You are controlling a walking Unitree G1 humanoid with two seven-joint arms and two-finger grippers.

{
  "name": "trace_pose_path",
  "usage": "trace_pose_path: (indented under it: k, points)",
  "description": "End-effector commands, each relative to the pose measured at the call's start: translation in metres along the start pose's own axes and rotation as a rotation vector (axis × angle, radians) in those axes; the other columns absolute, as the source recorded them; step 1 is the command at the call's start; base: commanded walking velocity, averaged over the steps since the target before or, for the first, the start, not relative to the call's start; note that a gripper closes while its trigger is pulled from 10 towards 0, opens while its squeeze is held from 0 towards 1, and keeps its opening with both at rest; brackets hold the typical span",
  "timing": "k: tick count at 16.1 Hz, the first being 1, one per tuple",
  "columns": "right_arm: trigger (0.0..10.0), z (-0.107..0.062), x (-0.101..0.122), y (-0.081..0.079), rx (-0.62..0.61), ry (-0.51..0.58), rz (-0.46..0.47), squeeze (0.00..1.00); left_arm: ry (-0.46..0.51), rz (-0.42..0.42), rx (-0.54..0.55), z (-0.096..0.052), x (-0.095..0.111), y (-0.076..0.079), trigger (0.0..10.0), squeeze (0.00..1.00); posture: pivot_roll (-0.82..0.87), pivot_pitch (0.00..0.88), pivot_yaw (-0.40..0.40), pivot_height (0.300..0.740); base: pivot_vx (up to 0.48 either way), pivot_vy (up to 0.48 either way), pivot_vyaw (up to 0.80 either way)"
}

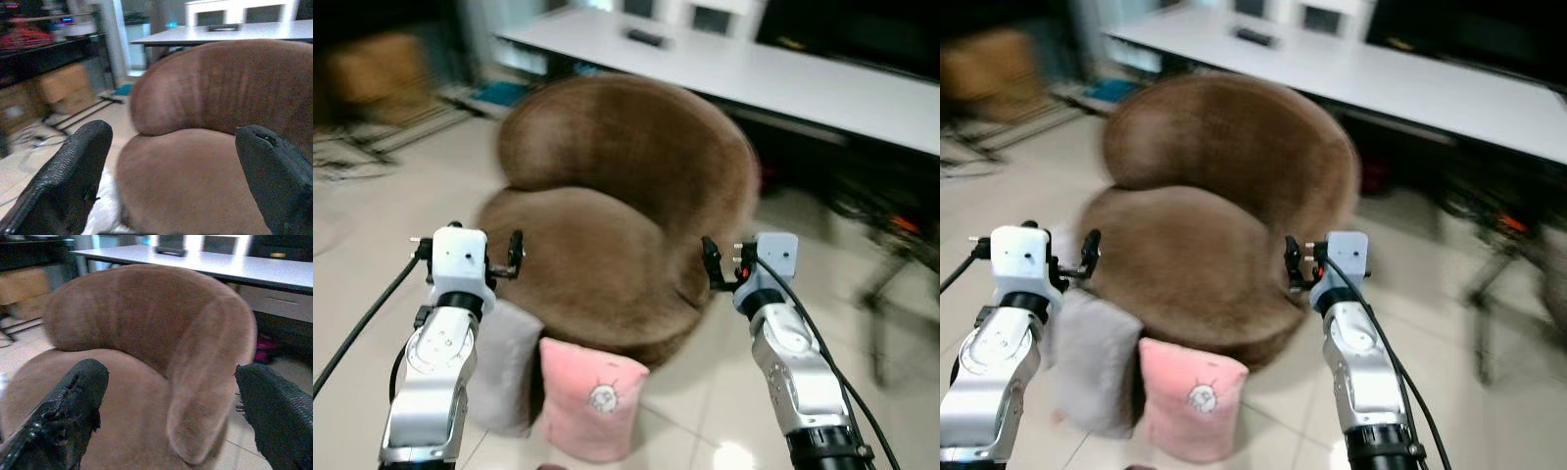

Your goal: Move the pillow to the sofa from floor

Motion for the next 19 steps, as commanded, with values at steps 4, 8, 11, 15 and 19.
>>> trace_pose_path:
  k: [4, 8, 11, 15, 19]
  points:
    - [10.0, 0.001, 0.004, 0.008, -0.022, -0.003, 0.088, 0.00, 0.003, 0.004, 0.002, -0.002, 0.001, 0.003, 10.0, 0.00, 0.06, 0.000, -0.061, 0.740, 0.000, -0.224, 0.20]
    - [10.0, 0.000, 0.001, 0.009, -0.014, -0.016, 0.047, 0.00, -0.010, 0.045, 0.017, -0.004, -0.005, -0.003, 10.0, 0.00, 0.06, 0.000, -0.061, 0.740, 0.000, 0.000, 0.00]
    - [10.0, -0.002, -0.003, 0.013, -0.019, -0.024, 0.065, 0.00, -0.023, 0.057, 0.019, -0.008, -0.011, -0.007, 10.0, 0.00, 0.06, 0.000, -0.067, 0.740, 0.000, 0.000, 0.00]
    - [10.0, -0.002, -0.006, 0.015, -0.027, -0.031, 0.051, 0.00, -0.017, 0.058, 0.018, -0.010, -0.012, -0.010, 10.0, 0.00, 0.07, 0.000, -0.066, 0.740, 0.121, 0.000, -0.39]
    - [10.0, -0.001, -0.008, 0.012, -0.008, -0.043, -0.004, 0.00, -0.004, 0.050, 0.017, -0.009, -0.009, -0.009, 10.0, 0.00, 0.07, 0.000, -0.068, 0.740, 0.303, 0.000, 0.00]
Point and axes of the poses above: a point about 5 cm out from each wrist's last joint towards the gripper, its own z axis pointing out of the wrist towards the gripper, its own x axis along the axis of the wrist's last joint, y = z × x, the point moved 6 cm from there along z, pointing out of the wrist towards the gripper, and after that the axes turned 5 degrees about z, right-handed, at the moved point
